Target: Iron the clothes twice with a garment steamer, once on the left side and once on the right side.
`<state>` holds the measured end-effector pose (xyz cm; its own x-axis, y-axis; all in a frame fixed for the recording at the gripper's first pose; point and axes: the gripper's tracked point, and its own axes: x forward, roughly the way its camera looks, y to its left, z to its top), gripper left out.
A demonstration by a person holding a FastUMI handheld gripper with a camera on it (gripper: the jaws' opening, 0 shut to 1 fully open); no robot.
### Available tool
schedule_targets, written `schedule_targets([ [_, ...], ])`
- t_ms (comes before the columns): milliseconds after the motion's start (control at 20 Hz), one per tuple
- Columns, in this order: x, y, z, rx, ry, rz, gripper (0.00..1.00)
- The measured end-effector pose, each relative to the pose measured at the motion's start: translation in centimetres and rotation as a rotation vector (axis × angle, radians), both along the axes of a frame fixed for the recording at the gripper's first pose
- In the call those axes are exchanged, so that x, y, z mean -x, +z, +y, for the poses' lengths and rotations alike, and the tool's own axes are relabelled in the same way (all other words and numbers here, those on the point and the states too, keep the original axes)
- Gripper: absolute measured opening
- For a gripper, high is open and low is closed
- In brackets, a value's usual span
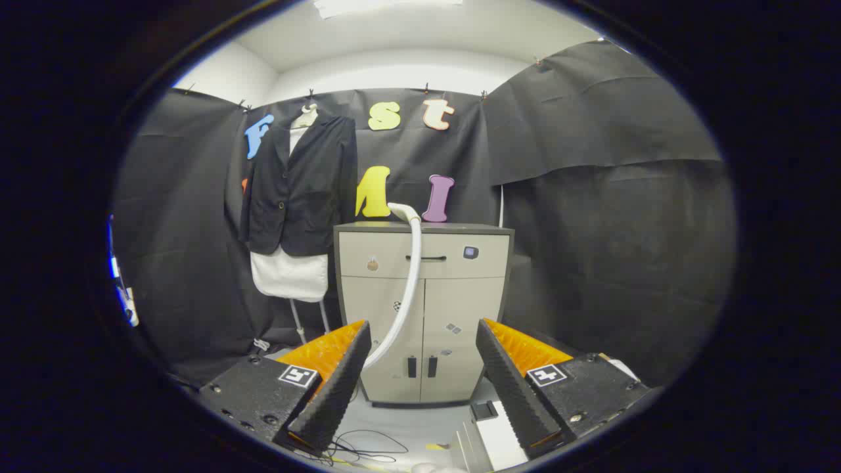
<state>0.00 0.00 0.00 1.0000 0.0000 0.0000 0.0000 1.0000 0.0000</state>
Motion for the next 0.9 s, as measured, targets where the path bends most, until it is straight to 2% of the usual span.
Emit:
schedule_targets([
  [600, -0.4, -0.7, 0.2, -0.015, -0.015, 0.012, 1.0],
  [900, -2.1, 0.2, -0.2, -0.022, -0.023, 0.016, 1.0],
])
